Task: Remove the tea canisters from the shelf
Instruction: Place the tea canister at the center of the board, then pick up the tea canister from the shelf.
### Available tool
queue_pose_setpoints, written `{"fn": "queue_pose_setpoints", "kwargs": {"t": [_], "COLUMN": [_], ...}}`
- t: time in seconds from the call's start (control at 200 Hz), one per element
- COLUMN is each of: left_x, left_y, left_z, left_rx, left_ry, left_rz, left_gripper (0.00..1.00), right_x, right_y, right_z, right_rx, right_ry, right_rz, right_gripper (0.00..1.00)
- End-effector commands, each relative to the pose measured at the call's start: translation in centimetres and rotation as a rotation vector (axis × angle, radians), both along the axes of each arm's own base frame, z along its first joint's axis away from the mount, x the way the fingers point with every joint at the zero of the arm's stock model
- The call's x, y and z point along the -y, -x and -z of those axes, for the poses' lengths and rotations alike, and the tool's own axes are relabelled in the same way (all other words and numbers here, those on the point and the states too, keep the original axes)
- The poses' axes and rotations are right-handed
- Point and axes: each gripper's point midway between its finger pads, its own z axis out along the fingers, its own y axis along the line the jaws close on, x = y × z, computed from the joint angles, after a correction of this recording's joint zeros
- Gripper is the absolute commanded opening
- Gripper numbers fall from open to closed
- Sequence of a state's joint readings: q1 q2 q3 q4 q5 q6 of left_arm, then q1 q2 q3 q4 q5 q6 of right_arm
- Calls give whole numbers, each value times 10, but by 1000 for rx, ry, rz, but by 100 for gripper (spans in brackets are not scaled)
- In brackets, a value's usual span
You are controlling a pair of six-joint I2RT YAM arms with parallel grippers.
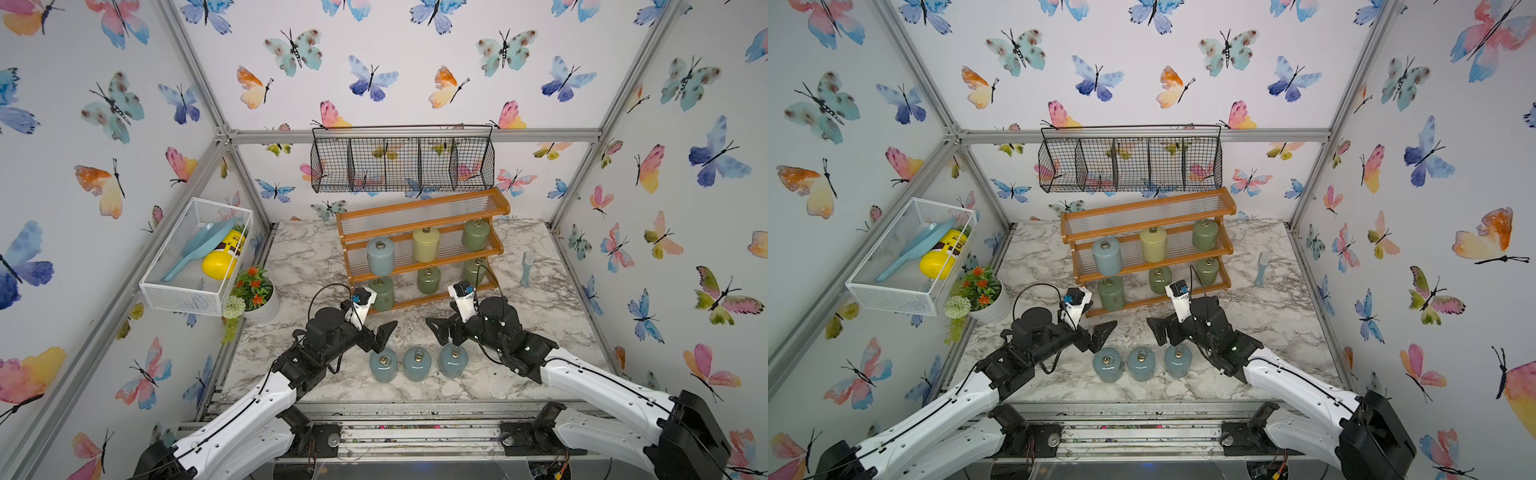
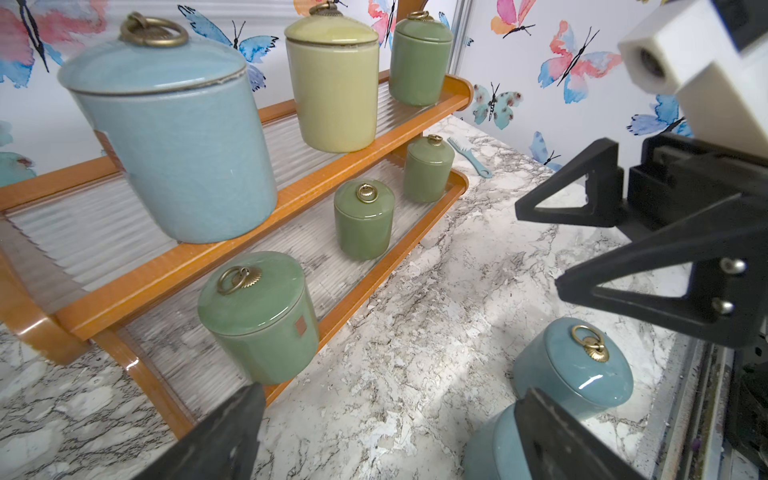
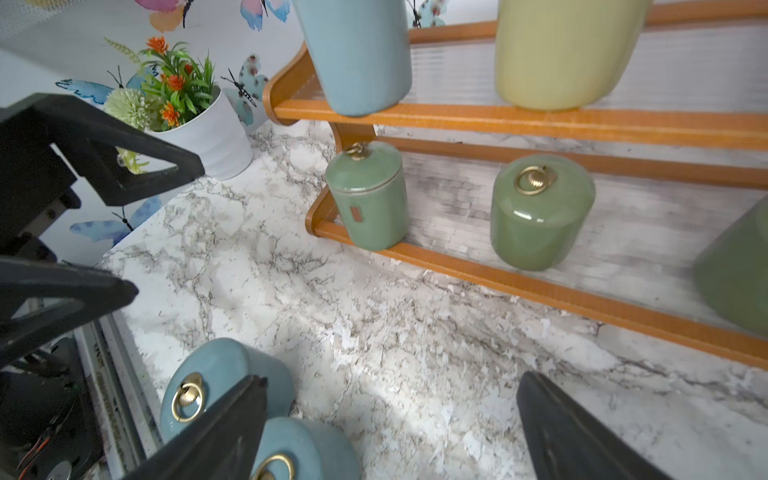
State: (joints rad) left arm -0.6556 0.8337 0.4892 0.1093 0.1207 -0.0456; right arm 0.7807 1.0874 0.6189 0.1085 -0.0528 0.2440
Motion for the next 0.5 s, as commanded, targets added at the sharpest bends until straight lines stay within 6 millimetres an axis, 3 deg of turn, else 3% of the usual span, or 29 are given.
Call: {"fn": "queue_pose_setpoints", "kwargs": {"t": [0.0,0.25,0.496], "left_x": [-5,-12,-7], "left_y": [-14,-47,-88], "left_z": [-28,-44,-53], "left_rx": [69,127,137], "left_ry": [23,4,-25], "left_rz": [-67,-207,-322], "left_gripper": [98,99,98], "right_x": [-4,-7,-1], "right_y": [-10,-15,-16], "right_z": [-9,-17,-22], "right_rx": [55,75,82], "right_ry": [30,15,13], "right_rz": [11,11,25], "right_gripper": [100,100,100]}}
